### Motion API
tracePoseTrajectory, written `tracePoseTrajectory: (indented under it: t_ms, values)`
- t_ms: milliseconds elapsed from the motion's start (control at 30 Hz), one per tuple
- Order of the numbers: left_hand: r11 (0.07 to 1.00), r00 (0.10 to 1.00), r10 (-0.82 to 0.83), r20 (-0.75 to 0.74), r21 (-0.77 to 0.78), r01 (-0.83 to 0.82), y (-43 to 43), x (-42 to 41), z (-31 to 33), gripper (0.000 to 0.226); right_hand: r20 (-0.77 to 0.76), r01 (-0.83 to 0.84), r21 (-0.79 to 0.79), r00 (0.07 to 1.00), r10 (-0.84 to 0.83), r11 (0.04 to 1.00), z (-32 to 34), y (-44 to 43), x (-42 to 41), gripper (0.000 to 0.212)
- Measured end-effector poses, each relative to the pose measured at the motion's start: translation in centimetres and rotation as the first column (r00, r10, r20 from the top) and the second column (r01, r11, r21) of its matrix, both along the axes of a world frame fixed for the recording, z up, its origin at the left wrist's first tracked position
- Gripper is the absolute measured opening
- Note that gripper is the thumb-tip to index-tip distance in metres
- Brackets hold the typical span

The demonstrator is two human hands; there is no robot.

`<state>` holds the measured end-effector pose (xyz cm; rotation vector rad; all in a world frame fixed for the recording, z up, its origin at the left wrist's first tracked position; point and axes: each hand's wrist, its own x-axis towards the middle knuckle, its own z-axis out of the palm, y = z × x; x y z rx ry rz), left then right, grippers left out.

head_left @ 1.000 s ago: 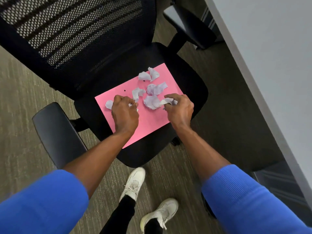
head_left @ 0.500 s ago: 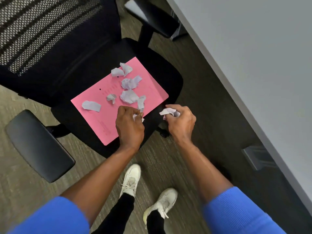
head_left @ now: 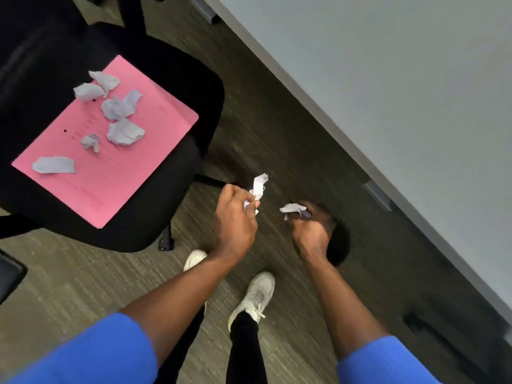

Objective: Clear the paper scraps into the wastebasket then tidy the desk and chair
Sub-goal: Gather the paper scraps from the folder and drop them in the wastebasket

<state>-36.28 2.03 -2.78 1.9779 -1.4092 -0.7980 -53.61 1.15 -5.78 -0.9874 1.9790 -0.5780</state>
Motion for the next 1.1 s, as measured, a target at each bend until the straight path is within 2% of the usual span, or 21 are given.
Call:
tracePoseTrajectory:
  t_ms: [67, 167, 267, 333, 400, 467, 533, 633, 767, 867, 1000, 1100]
  values:
    - [0.998, 0.998, -0.059, -0.003, 0.011, 0.059, 0.6, -2.6, -1.2, 0.004, 0.017, -0.020, 0.058, 1.000, 0.019, 0.998, -1.1, 1.2, -2.8, 0.032]
    - [0.985, 0.986, -0.164, 0.015, 0.053, 0.163, 1.9, -6.4, -3.2, 0.006, -0.061, 0.155, 0.010, 0.986, -0.154, 0.988, -2.5, 2.3, -5.7, 0.017]
    - [0.954, 0.970, -0.242, 0.012, 0.185, 0.236, 3.4, -10.1, -5.1, 0.012, -0.128, 0.222, -0.029, 0.966, -0.224, 0.975, -3.5, 4.0, -8.0, 0.021]
    - [0.927, 0.957, -0.290, -0.027, 0.239, 0.287, 3.8, -12.5, -5.9, 0.015, -0.103, 0.212, -0.091, 0.970, -0.221, 0.973, -4.4, 5.3, -10.0, 0.023]
    - [0.933, 0.947, -0.318, -0.049, 0.161, 0.322, 3.9, -14.6, -7.4, 0.013, -0.065, 0.227, -0.116, 0.970, -0.235, 0.967, -5.4, 6.3, -11.7, 0.022]
    - [0.918, 0.934, -0.340, -0.107, 0.176, 0.354, 3.9, -16.4, -8.7, 0.016, -0.047, 0.256, -0.100, 0.964, -0.262, 0.961, -6.3, 6.8, -13.1, 0.020]
    - [0.900, 0.937, -0.318, -0.145, 0.264, 0.347, 3.9, -18.1, -10.2, 0.021, -0.083, 0.226, -0.081, 0.969, -0.232, 0.971, -7.6, 7.1, -14.5, 0.018]
    - [0.880, 0.925, -0.371, -0.087, 0.285, 0.380, 3.8, -20.2, -11.8, 0.028, -0.187, 0.166, -0.047, 0.967, -0.172, 0.985, -9.3, 7.2, -16.5, 0.018]
    - [0.907, 0.941, -0.325, -0.092, 0.251, 0.338, 3.7, -22.0, -14.1, 0.030, -0.182, 0.168, 0.009, 0.970, -0.163, 0.986, -11.5, 6.8, -18.2, 0.018]
    - [0.943, 0.971, -0.221, -0.090, 0.235, 0.236, 3.8, -22.9, -15.6, 0.026, -0.225, 0.159, 0.018, 0.963, -0.151, 0.987, -12.9, 6.6, -18.9, 0.020]
    - [0.882, 0.980, -0.128, -0.152, 0.435, 0.183, 3.0, -23.5, -18.1, 0.022, -0.120, 0.169, 0.070, 0.980, -0.160, 0.983, -14.5, 5.7, -19.1, 0.024]
    - [0.819, 0.960, -0.048, -0.276, 0.539, 0.196, 2.3, -23.7, -19.8, 0.024, -0.175, 0.114, 0.105, 0.980, -0.095, 0.988, -15.6, 5.3, -19.1, 0.032]
